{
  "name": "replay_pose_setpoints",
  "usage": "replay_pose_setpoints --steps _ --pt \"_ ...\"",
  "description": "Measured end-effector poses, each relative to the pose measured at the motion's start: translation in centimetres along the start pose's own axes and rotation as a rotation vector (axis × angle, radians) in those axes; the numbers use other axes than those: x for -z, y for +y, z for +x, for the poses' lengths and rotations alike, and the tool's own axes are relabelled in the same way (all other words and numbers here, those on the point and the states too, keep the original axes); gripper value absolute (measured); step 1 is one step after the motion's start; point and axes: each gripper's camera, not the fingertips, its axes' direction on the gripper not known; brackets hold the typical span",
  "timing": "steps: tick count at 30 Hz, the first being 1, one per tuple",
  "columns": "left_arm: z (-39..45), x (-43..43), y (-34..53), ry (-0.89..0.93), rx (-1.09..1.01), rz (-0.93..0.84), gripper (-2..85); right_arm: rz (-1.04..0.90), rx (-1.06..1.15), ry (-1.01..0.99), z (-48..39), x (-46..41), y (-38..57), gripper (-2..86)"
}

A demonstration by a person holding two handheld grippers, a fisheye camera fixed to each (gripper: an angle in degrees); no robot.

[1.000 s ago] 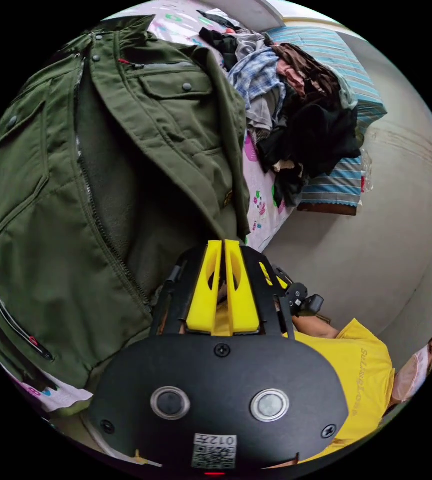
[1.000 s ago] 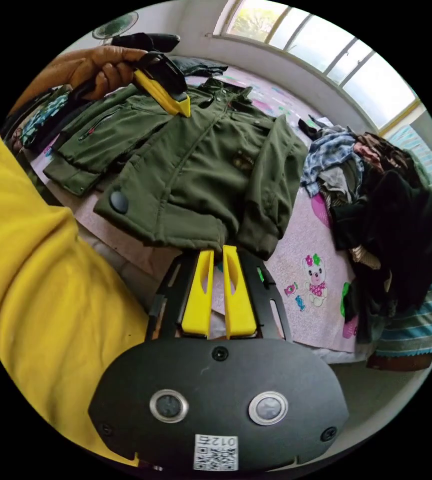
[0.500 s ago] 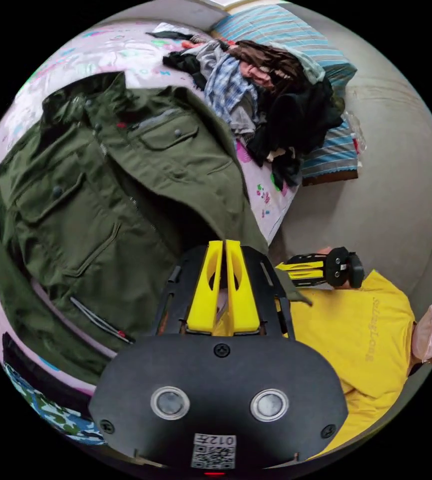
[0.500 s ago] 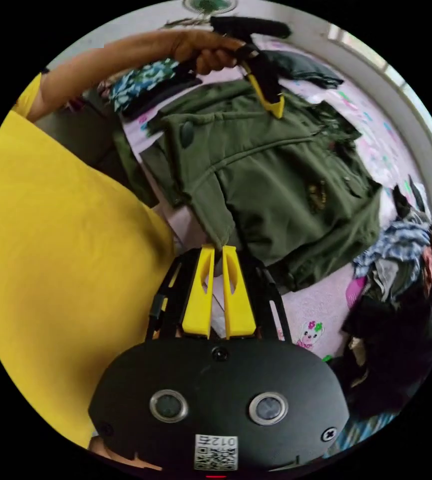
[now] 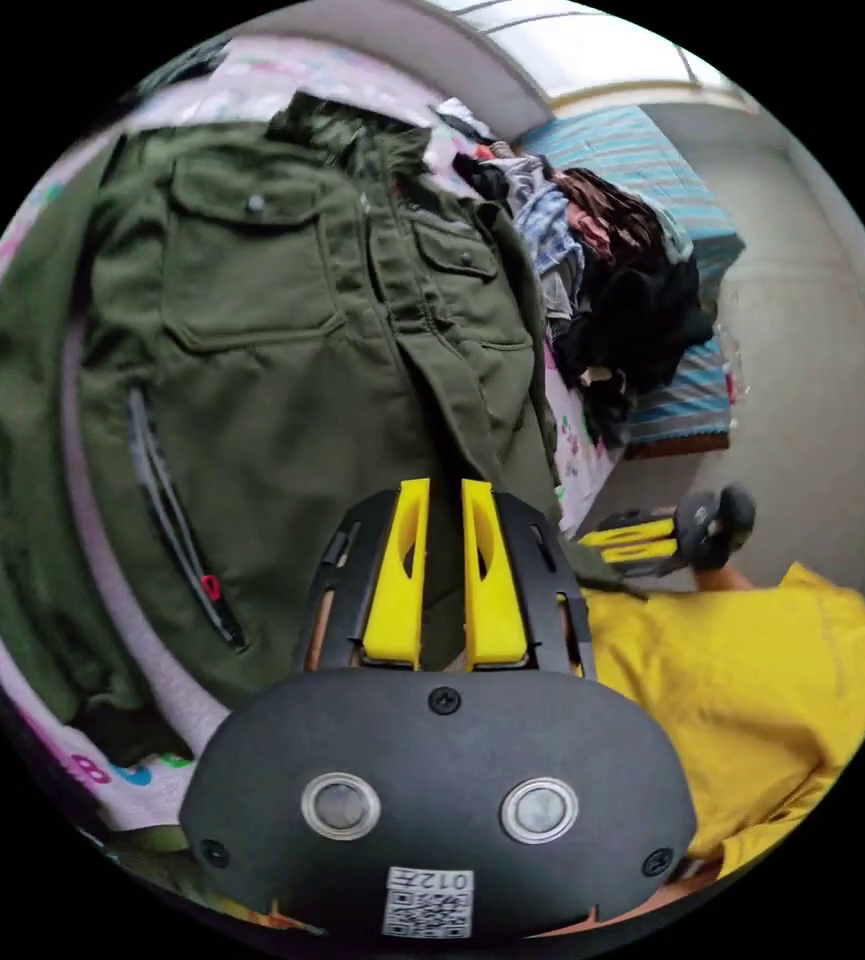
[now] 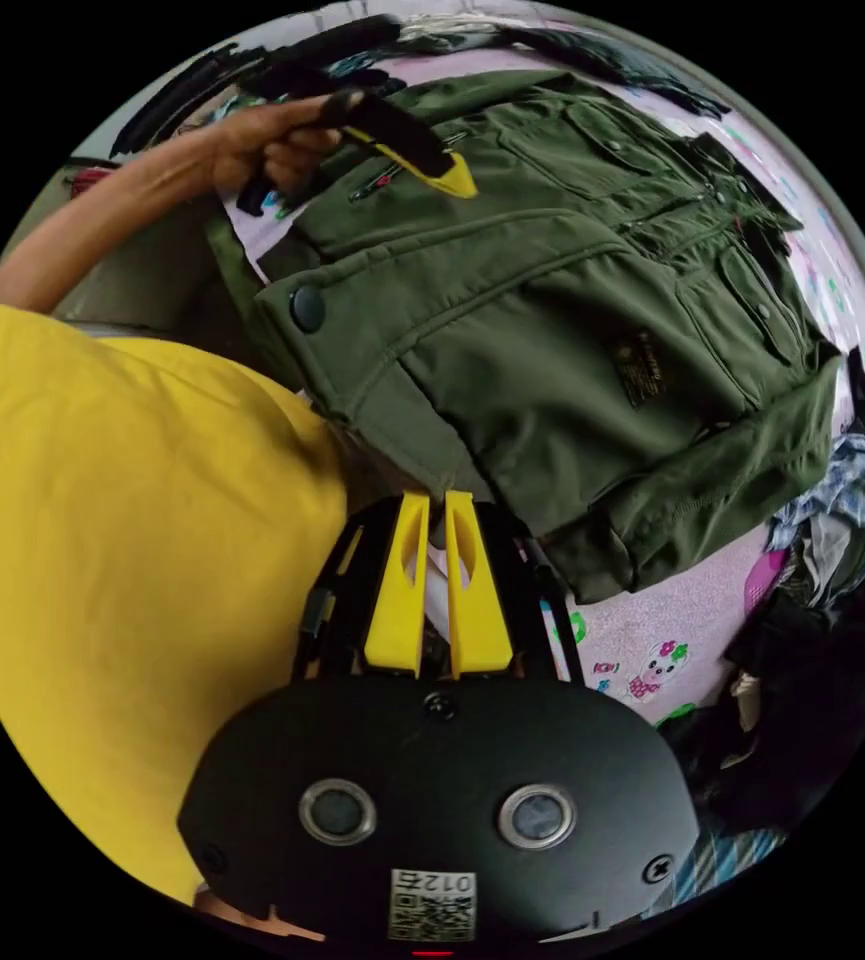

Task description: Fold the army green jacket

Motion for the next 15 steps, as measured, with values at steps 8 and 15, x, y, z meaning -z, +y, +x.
replay_pose_setpoints --steps 8,15 --pt "21.8 -6.6 13.7 -0.551 -0.768 0.065 10.4 -0.016 0.018 -0.036 3.4 3.8 0.2 2.2" --pt "27.5 -17.5 18.5 -0.587 -1.067 -0.105 9.8 -0.022 0.066 -0.052 5.1 6.7 0.1 2.2"
